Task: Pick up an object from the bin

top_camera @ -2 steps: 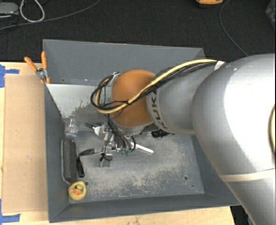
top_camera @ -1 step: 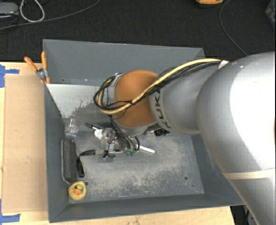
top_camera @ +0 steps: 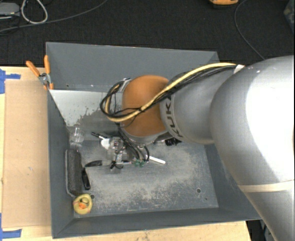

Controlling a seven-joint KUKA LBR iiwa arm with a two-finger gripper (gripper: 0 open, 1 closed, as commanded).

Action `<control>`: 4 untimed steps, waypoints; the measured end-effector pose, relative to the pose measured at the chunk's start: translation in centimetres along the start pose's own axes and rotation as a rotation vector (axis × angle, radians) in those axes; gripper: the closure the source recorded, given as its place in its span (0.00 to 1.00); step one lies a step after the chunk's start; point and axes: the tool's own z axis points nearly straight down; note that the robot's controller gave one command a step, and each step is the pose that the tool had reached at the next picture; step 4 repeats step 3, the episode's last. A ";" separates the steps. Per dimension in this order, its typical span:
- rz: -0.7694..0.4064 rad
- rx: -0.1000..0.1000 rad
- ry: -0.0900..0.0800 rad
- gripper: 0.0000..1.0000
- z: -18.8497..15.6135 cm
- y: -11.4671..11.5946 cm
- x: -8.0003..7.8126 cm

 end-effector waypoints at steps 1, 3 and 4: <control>0.001 0.001 0.003 1.00 -1.3 0.0 0.1; 0.003 -0.001 0.001 1.00 -4.3 0.0 0.1; 0.003 -0.001 0.001 1.00 -4.3 0.0 0.1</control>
Offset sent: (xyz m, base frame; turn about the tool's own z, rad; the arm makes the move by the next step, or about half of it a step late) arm -0.0013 -0.0002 0.0397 0.0006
